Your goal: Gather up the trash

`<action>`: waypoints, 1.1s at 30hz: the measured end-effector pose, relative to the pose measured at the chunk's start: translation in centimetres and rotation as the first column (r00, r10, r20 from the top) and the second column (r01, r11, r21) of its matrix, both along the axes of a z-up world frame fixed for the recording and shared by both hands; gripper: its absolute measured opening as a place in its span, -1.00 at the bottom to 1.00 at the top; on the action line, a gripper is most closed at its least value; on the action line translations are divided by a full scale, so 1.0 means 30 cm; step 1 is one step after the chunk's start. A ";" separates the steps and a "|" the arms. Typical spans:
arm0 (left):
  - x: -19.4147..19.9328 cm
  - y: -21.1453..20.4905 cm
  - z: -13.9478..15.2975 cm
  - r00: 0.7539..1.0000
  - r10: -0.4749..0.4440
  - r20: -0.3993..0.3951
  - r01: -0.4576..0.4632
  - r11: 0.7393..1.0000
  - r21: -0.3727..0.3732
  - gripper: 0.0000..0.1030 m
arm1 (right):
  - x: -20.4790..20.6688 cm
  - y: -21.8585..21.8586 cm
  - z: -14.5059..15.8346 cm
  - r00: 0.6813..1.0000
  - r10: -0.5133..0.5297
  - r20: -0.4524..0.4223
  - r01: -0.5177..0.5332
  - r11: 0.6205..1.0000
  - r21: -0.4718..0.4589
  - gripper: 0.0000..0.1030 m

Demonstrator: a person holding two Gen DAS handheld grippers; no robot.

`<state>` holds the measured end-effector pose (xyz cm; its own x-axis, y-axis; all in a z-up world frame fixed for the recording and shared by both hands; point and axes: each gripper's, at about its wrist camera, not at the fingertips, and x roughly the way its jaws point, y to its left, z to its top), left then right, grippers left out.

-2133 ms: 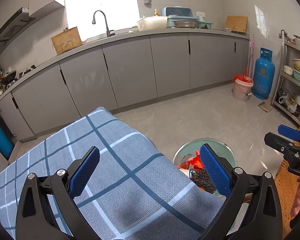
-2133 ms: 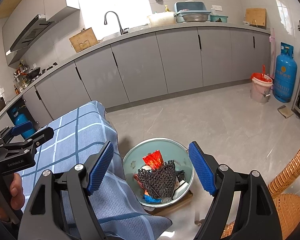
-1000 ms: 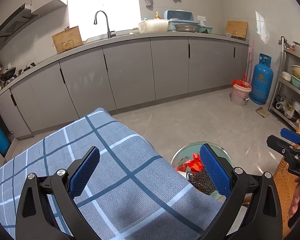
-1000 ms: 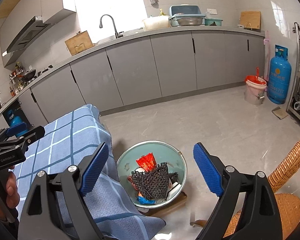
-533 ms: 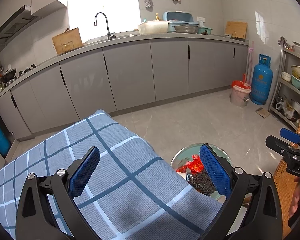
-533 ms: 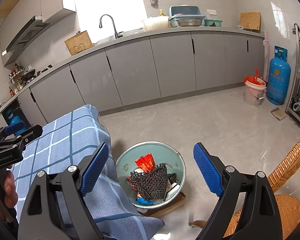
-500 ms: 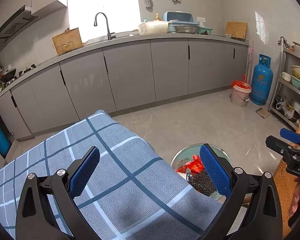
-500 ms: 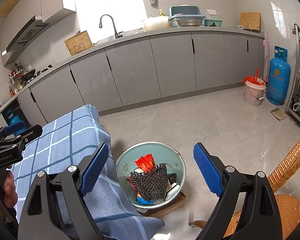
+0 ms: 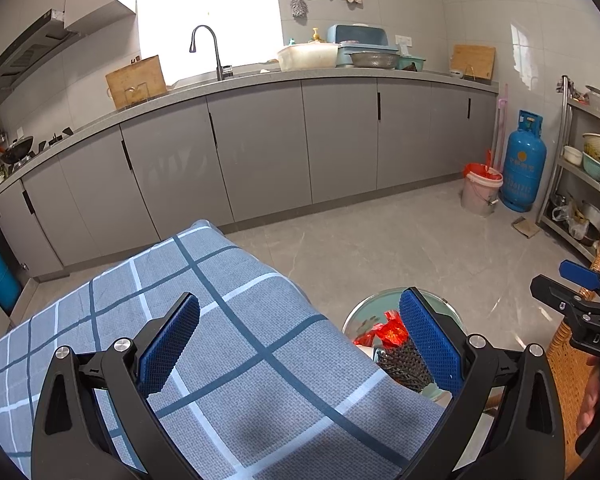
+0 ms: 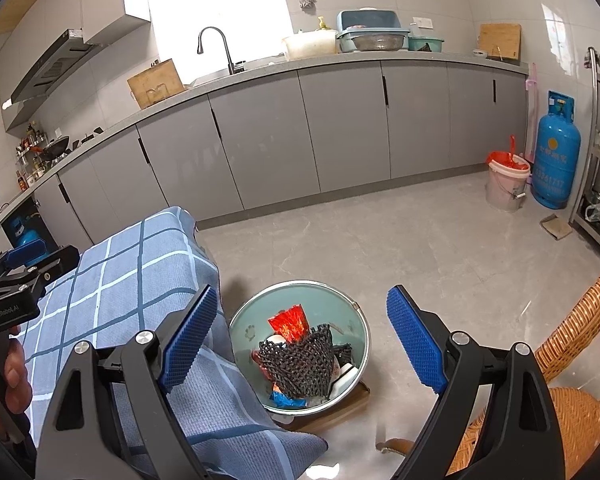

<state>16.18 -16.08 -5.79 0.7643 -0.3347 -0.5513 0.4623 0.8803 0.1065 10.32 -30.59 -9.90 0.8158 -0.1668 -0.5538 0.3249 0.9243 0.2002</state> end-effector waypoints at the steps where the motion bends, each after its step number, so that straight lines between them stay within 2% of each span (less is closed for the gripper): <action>1: 0.000 0.000 0.001 1.000 0.000 0.000 0.000 1.000 -0.001 0.91 | 0.000 0.001 -0.002 1.000 0.000 -0.001 0.000 1.000 0.000 0.67; 16: 0.006 -0.007 -0.012 1.000 0.003 -0.011 -0.003 1.000 0.013 0.91 | -0.001 0.002 -0.016 1.000 0.007 -0.004 -0.006 1.000 0.011 0.68; 24: 0.005 -0.015 -0.024 1.000 0.024 0.016 -0.024 0.998 0.053 0.91 | 0.007 0.004 -0.020 1.000 0.014 -0.007 -0.014 1.000 0.013 0.68; 33: 0.010 -0.006 -0.009 0.999 0.033 -0.005 -0.032 0.999 0.033 0.91 | 0.006 0.003 -0.017 1.000 0.015 -0.004 -0.015 1.000 0.014 0.68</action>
